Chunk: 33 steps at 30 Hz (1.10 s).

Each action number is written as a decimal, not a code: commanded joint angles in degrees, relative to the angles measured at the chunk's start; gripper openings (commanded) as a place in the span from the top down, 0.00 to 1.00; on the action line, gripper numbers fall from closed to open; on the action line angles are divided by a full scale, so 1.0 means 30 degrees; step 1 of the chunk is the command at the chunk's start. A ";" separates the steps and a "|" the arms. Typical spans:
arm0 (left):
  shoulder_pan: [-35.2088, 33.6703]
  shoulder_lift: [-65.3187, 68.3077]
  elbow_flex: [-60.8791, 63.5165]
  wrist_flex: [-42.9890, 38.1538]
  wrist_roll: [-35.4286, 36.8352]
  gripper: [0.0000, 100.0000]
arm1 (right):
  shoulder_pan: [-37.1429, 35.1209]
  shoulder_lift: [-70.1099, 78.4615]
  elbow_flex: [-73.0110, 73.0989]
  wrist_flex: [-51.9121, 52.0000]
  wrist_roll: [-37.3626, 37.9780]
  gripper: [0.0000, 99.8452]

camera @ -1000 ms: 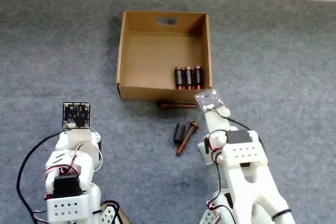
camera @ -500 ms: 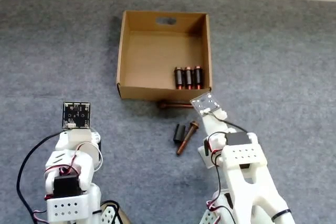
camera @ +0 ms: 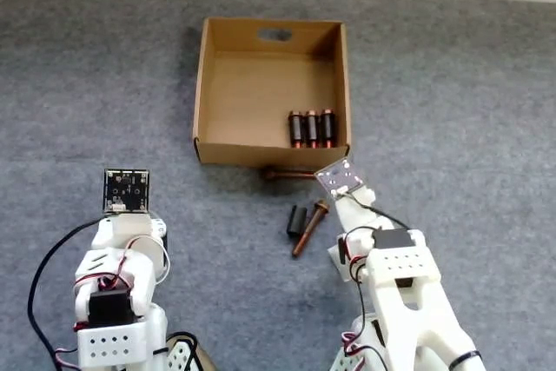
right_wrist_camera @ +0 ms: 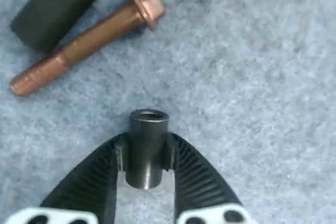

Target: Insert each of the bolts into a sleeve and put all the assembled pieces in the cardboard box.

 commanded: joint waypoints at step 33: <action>-0.0103 -0.0015 -0.9744 0.5714 -0.4923 0.99 | 0.0923 -1.4696 0.3355 0.1070 -0.7443 0.99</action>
